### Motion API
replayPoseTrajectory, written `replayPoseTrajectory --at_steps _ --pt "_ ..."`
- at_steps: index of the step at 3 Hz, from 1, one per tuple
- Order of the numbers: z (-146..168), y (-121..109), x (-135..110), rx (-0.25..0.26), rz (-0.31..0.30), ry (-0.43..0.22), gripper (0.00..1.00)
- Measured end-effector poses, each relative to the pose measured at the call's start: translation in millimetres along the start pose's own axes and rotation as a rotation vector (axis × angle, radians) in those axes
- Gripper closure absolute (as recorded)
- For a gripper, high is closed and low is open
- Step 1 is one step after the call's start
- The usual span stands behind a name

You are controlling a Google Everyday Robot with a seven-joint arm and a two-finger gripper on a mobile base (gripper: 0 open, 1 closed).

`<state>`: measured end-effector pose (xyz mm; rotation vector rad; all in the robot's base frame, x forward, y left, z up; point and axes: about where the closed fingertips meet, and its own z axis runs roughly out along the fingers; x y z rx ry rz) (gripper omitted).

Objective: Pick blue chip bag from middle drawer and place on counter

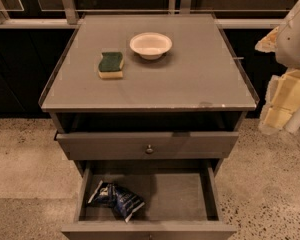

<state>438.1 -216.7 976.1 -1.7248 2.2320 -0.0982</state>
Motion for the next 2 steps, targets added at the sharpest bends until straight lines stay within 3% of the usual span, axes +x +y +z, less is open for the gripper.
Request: replayPoseTrajectory --at_steps 1,2 --pt "-1.7 -0.6 -0.5 0.006 0.001 -0.001 0.0" --pt "24.2 12.5 13.1 -0.005 0.048 -0.027 0.0"
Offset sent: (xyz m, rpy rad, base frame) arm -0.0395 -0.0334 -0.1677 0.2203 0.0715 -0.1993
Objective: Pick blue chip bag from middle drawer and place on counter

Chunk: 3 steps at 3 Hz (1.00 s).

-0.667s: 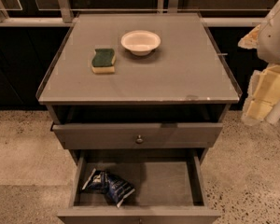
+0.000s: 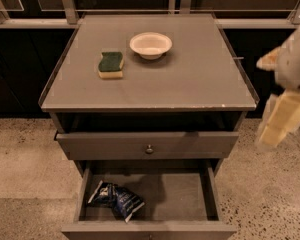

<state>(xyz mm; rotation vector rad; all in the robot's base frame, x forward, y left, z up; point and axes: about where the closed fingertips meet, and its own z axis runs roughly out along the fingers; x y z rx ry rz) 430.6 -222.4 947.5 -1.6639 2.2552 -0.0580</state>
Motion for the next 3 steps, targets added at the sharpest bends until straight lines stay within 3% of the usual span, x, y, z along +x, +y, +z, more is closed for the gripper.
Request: replayPoseTrajectory --at_steps 1,2,3 --pt "38.6 45.3 -2.2 -0.028 0.103 -0.126 0.0" --pt "91.0 96.9 -28.1 -0.094 0.177 -0.278 0.0" --pt "113.9 123.4 -40.8 -0.121 0.254 -0.345 0.0"
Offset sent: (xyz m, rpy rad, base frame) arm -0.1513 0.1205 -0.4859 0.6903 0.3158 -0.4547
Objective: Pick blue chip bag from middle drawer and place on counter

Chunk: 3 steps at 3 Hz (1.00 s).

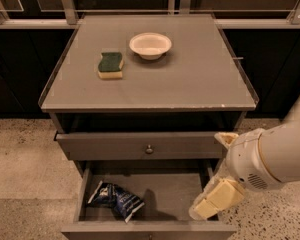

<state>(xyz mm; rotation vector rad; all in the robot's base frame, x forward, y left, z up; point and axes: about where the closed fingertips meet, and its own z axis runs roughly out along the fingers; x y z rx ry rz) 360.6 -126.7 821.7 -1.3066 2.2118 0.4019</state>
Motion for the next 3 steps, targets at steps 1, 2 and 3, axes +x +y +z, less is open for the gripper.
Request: replayPoseTrajectory --at_steps 1,2,3 --pt "-6.7 -3.5 -2.2 0.007 -0.012 0.014 0.0" --pt "20.9 -11.8 18.7 0.003 0.078 0.012 0.0" --pt "98.5 -8.0 49.1 -0.063 0.216 0.005 0.0"
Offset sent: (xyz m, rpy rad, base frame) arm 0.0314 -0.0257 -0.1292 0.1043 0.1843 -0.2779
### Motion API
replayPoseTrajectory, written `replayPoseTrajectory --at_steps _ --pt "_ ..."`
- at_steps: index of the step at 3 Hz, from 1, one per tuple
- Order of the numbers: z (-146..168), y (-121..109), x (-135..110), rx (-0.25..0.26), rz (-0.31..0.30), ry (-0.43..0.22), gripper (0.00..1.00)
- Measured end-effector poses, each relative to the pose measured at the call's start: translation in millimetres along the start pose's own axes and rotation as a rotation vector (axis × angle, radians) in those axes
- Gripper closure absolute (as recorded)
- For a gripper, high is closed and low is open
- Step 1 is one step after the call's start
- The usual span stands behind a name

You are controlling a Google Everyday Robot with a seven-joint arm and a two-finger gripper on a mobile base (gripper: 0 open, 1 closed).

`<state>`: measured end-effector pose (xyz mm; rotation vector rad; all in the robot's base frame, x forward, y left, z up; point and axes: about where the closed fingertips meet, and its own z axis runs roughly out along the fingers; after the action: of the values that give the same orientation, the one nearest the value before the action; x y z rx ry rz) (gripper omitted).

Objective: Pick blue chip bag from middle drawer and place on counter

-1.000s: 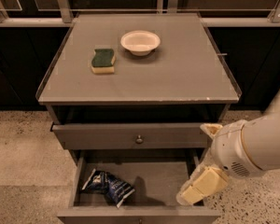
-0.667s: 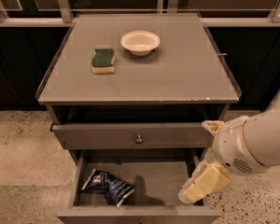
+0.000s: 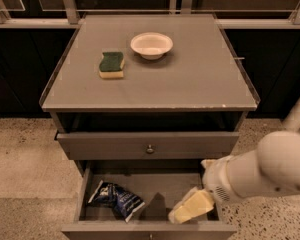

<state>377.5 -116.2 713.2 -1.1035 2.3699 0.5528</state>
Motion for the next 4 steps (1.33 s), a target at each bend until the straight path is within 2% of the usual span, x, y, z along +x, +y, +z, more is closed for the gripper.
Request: replayPoseTrajectory --at_steps 1,2,3,4 --pt "88.2 4.8 20.3 -0.066 0.066 0.016 0.0" --pt "151.9 -0.4 20.7 -0.088 0.113 0.0 0.0" --pt "157.9 -2.8 16.2 -0.081 0.115 -0.015 0.0" --pt "160.9 -2.8 26.2 -0.065 0.191 -0.054 0.0"
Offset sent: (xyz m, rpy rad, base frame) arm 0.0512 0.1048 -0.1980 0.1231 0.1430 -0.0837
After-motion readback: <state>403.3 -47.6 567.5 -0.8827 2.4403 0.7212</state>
